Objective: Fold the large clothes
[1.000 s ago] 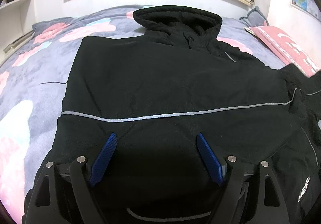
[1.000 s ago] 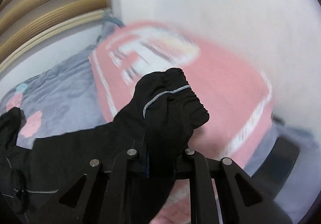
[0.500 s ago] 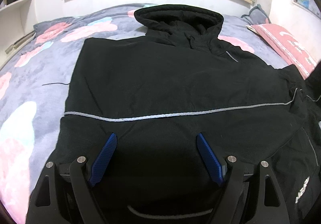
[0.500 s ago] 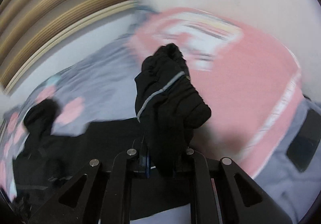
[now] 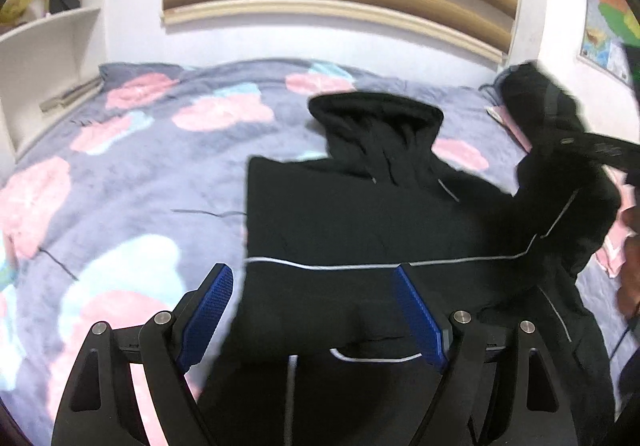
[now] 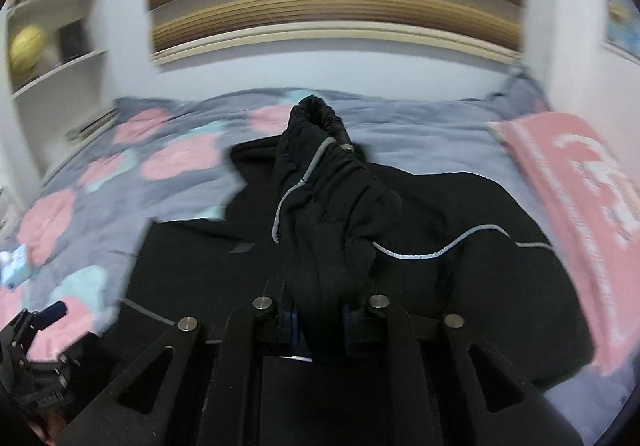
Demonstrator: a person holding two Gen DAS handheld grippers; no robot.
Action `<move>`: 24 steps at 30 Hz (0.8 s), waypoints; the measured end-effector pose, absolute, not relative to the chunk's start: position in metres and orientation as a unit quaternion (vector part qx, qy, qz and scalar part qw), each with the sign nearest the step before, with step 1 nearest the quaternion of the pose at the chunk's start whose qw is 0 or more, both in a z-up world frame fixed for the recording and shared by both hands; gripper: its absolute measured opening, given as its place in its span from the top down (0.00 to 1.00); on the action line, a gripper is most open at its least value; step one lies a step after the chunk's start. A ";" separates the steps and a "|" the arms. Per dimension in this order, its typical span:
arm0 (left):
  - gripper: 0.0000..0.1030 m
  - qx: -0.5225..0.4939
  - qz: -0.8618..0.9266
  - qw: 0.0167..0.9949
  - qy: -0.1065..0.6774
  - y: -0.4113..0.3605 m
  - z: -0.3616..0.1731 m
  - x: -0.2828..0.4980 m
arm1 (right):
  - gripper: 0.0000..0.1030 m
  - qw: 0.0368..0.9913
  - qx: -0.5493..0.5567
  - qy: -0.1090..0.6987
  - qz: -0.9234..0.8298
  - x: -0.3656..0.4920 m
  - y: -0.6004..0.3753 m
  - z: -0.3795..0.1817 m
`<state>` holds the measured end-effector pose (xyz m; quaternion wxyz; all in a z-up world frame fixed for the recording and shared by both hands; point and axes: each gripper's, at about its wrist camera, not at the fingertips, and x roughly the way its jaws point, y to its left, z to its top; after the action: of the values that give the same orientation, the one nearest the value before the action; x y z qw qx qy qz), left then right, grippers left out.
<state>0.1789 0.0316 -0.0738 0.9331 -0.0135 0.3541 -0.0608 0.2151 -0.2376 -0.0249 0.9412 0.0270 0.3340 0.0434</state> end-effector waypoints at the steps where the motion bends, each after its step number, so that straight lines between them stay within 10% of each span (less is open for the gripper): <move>1: 0.19 -0.016 -0.053 0.937 0.346 0.037 -0.070 0.174 | 0.78 0.939 0.032 0.337 0.060 0.219 -0.212 -0.027; 6: 0.19 -0.039 -0.043 0.943 0.329 0.064 -0.067 0.159 | 0.73 0.925 0.007 0.365 0.108 0.231 -0.114 -0.058; 9: 0.19 -0.037 -0.045 0.938 0.342 0.075 -0.077 0.159 | 0.43 0.892 0.000 0.424 0.160 0.245 -0.082 -0.097; 24: 0.19 -0.115 -0.138 0.887 0.425 0.060 -0.108 0.239 | 0.41 0.907 0.064 0.417 0.006 0.207 -0.302 -0.124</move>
<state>0.2393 0.0604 -0.1078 0.8874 -0.1149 0.4245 -0.1384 0.2065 -0.3016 -0.1236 0.9067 0.0637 0.4168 0.0061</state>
